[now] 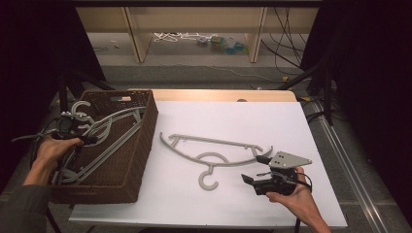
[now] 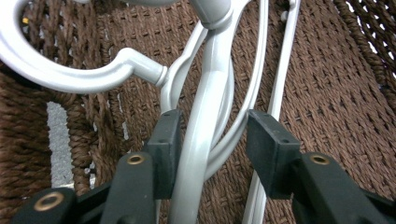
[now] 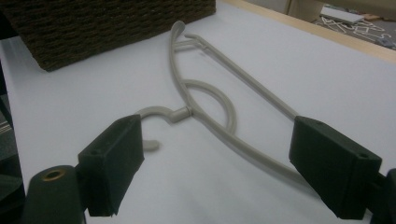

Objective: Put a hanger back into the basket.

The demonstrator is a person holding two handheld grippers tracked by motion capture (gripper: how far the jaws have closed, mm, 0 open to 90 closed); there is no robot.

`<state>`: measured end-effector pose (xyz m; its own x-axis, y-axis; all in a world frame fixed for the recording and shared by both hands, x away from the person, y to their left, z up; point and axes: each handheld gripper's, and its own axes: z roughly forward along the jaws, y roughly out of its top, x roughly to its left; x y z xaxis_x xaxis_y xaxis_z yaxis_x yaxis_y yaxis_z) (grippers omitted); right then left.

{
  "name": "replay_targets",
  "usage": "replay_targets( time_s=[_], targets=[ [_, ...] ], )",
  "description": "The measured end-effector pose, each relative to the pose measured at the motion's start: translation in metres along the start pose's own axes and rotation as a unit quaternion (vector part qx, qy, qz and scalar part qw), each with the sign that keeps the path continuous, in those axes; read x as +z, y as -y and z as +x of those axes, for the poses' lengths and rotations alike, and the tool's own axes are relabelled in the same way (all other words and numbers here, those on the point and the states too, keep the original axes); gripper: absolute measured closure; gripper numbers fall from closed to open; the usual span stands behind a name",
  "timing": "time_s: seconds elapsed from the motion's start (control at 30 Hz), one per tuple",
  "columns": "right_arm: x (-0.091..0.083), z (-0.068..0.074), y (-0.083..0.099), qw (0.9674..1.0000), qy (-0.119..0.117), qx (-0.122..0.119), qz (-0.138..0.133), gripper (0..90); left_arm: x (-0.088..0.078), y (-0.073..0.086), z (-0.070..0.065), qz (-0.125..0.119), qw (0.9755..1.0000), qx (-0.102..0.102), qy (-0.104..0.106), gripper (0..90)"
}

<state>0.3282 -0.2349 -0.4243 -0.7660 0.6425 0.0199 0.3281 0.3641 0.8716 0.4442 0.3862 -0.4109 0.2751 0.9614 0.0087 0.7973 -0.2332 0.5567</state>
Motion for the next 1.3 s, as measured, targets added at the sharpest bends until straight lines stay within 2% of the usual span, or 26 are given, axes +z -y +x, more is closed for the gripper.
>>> replay_targets(
  time_s=[0.03, 0.1, 0.23, 0.33, 0.4, 0.53, 0.57, 0.63, 0.7, 0.77, 0.83, 0.87, 0.93, 1.07, 1.13, 1.23, 1.27, 1.3],
  targets=[
    [0.0, 0.0, 0.0, 1.0, -0.001, -0.002, 0.003, 18.7, -0.001, 0.0, 0.001, 0.002, 0.9999, 0.001, -0.015, 51.2],
    [0.0, 0.0, 0.001, 1.0, -0.002, -0.001, 0.005, 18.7, -0.006, 0.001, 0.004, -0.007, 0.9995, -0.019, -0.026, 45.2],
    [0.001, 0.0, 0.001, 1.0, -0.002, -0.001, 0.004, 18.6, -0.02, 0.002, 0.007, -0.037, 0.9984, -0.035, -0.026, 41.6],
    [0.0, 0.0, 0.0, 1.0, -0.001, -0.001, 0.002, 18.5, -0.032, 0.002, 0.003, -0.07, 0.9961, -0.052, -0.017, 35.2],
    [0.0, 0.0, 0.0, 1.0, 0.0, -0.001, -0.001, 18.3, -0.043, 0.002, -0.001, -0.09, 0.9949, -0.043, -0.015, 32.9],
    [0.0, 0.0, 0.0, 0.9999, 0.006, 0.003, -0.008, 17.0, -0.062, 0.002, -0.016, -0.142, 0.9887, -0.049, -0.002, 27.1],
    [0.0, 0.0, 0.0, 0.9999, 0.007, 0.002, -0.008, 17.0, -0.066, 0.002, -0.022, -0.16, 0.9855, -0.059, 0.001, 25.1],
    [0.0, -0.001, 0.0, 0.9999, 0.009, 0.001, -0.01, 17.0, -0.074, 0.003, -0.034, -0.18, 0.9822, -0.053, 0.01, 22.4],
    [0.0, -0.001, 0.0, 0.9998, 0.011, 0.002, -0.014, 17.0, -0.081, 0.004, -0.048, -0.204, 0.9775, -0.051, 0.022, 21.3],
    [0.0, -0.001, 0.001, 0.9998, 0.014, 0.003, -0.017, 17.0, -0.087, 0.006, -0.063, -0.217, 0.9747, -0.04, 0.032, 18.2],
    [0.001, -0.001, 0.001, 0.9997, 0.015, 0.004, -0.018, 16.8, -0.091, 0.008, -0.079, -0.233, 0.9708, -0.035, 0.048, 17.6],
    [0.001, -0.001, 0.001, 0.9996, 0.017, 0.005, -0.02, 16.8, -0.093, 0.009, -0.087, -0.241, 0.9679, -0.03, 0.063, 17.5],
    [0.0, 0.0, 0.002, 0.9996, 0.019, 0.005, -0.022, 16.8, -0.095, 0.01, -0.099, -0.251, 0.9646, -0.026, 0.074, 17.3],
    [0.0, 0.0, 0.001, 0.9994, 0.02, 0.007, -0.028, 16.8, -0.095, 0.013, -0.12, -0.271, 0.9577, -0.021, 0.094, 17.2],
    [0.001, -0.001, 0.002, 0.9992, 0.023, 0.005, -0.033, 16.9, -0.095, 0.014, -0.129, -0.277, 0.9552, -0.019, 0.103, 17.2],
    [0.002, -0.001, 0.002, 0.9991, 0.02, 0.01, -0.037, 16.8, -0.093, 0.016, -0.144, -0.289, 0.9498, -0.016, 0.119, 17.2],
    [0.001, -0.001, 0.002, 0.9992, 0.021, 0.01, -0.034, 16.8, -0.092, 0.017, -0.149, -0.295, 0.947, -0.015, 0.125, 17.3],
    [0.001, -0.001, 0.002, 0.9992, 0.02, 0.009, -0.032, 16.8, -0.091, 0.017, -0.154, -0.294, 0.9465, -0.011, 0.133, 17.3]
  ],
)
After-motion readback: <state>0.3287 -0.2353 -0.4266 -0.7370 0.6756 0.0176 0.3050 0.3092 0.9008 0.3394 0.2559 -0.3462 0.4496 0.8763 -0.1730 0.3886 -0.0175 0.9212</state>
